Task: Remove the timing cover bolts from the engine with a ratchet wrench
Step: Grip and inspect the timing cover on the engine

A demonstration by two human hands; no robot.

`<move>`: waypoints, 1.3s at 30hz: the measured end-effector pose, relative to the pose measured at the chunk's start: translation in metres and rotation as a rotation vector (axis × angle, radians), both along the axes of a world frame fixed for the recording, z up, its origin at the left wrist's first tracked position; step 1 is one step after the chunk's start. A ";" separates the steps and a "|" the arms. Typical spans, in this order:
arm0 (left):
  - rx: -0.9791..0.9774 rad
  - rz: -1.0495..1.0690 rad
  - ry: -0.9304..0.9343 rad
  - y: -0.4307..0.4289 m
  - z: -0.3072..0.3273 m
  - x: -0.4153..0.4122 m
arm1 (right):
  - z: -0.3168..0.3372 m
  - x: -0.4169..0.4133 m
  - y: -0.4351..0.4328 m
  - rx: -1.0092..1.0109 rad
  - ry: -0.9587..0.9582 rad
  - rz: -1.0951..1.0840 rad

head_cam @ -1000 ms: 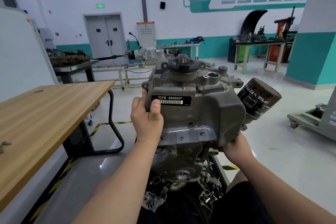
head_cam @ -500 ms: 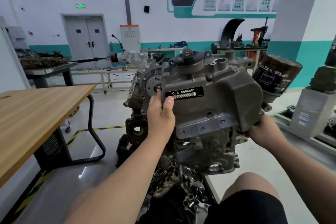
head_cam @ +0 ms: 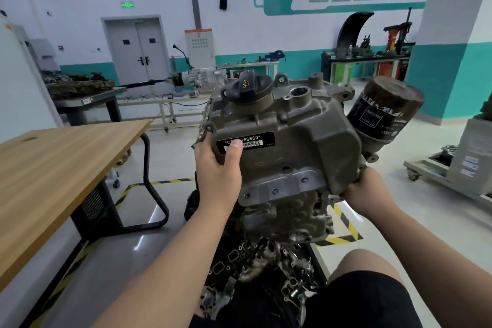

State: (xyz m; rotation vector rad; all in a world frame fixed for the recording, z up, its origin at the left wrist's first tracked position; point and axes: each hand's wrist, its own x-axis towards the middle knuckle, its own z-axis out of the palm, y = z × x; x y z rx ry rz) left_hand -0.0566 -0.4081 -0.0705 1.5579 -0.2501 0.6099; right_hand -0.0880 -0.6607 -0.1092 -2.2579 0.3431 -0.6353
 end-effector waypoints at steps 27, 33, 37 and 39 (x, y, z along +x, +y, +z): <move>-0.046 0.179 -0.020 0.017 -0.018 0.040 | -0.062 0.058 0.050 0.203 0.026 0.096; -0.074 0.261 -0.128 0.019 -0.020 0.050 | -0.061 0.075 0.052 0.193 0.030 0.130; -0.068 0.299 -0.192 0.021 -0.016 0.055 | -0.058 0.081 0.052 0.180 -0.033 0.163; -0.080 0.298 -0.192 0.022 -0.014 0.057 | -0.058 0.084 0.052 0.171 -0.035 0.166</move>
